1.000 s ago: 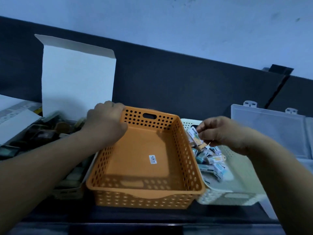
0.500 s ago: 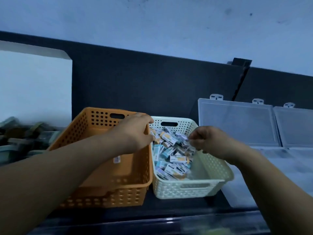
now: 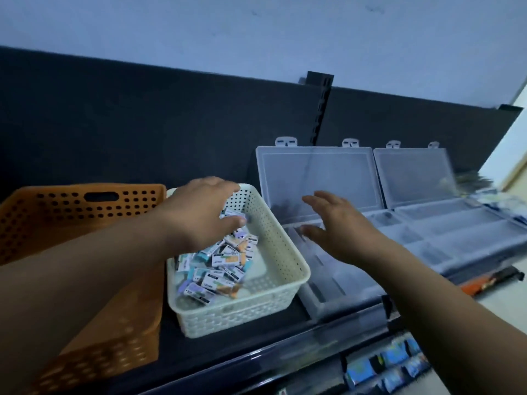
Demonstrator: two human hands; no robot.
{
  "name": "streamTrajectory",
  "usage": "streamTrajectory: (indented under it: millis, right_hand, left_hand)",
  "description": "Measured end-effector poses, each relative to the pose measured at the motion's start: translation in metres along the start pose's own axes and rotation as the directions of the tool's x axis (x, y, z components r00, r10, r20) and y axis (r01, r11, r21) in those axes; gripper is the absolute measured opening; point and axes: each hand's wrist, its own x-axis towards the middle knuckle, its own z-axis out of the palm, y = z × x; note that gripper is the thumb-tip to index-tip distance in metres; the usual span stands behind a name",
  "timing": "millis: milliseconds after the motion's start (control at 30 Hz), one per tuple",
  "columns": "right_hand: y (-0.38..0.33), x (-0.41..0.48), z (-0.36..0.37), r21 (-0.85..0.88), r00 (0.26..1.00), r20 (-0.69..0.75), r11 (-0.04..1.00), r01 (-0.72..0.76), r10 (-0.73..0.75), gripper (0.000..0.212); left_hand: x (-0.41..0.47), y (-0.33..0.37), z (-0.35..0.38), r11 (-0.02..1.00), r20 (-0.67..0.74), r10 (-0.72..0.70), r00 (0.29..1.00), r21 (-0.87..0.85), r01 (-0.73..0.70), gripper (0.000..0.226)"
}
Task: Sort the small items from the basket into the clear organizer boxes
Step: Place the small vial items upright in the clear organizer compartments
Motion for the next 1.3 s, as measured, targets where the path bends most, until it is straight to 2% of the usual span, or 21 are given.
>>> streamTrajectory:
  millis: [167,300,467,600,667,800,900,1033,1133,1200,1300]
  right_hand:
    - [0.038,0.003,-0.002,-0.008,0.995,0.046,0.996,0.090,-0.090,0.068]
    - [0.065,0.023,-0.005,0.021,0.961,0.051,0.962,0.273,-0.273,0.065]
    - [0.074,0.048,-0.013,0.070,0.846,0.072,0.849,0.524,-0.528,0.063]
    - [0.053,0.060,-0.022,0.165,0.719,0.069,0.719,0.675,-0.691,0.062]
    - [0.033,0.062,-0.023,0.210,0.666,0.087,0.667,0.715,-0.741,0.061]
    - [-0.007,0.071,-0.012,0.258,0.654,0.123,0.660,0.705,-0.747,0.059]
    - [-0.040,0.080,0.001,0.271,0.661,0.192,0.686,0.675,-0.726,0.054]
    - [-0.081,0.092,0.020,0.247,0.673,0.301,0.737,0.629,-0.675,0.038]
    - [-0.099,0.101,0.038,0.165,0.656,0.382,0.746,0.645,-0.651,0.037]
    - [-0.099,0.108,0.049,0.138,0.684,0.337,0.753,0.643,-0.647,0.036]
    - [-0.089,0.117,0.061,0.225,0.725,0.240,0.764,0.605,-0.645,0.041]
  left_hand:
    - [0.016,0.038,0.018,0.999,-0.022,-0.002,1.000,0.044,0.003,0.067]
    - [0.032,0.060,0.032,0.990,-0.083,-0.134,0.987,0.024,0.137,0.069]
    - [0.031,0.076,0.044,0.924,-0.146,-0.383,0.912,-0.056,0.379,0.068]
    - [0.004,0.080,0.042,0.806,-0.138,-0.591,0.795,-0.104,0.582,0.067]
    - [-0.012,0.079,0.043,0.761,-0.129,-0.648,0.751,-0.081,0.643,0.068]
    - [-0.028,0.072,0.046,0.715,-0.146,-0.698,0.701,-0.073,0.696,0.068]
    - [-0.024,0.070,0.049,0.738,-0.190,-0.674,0.714,-0.130,0.662,0.064]
    - [-0.017,0.058,0.055,0.751,-0.183,-0.659,0.730,-0.219,0.623,0.056]
    - [-0.014,0.043,0.055,0.751,-0.152,-0.654,0.741,-0.248,0.612,0.052]
    - [-0.012,0.037,0.056,0.750,-0.140,-0.653,0.744,-0.253,0.611,0.049]
    - [-0.009,0.029,0.062,0.752,-0.112,-0.650,0.752,-0.242,0.613,0.048]
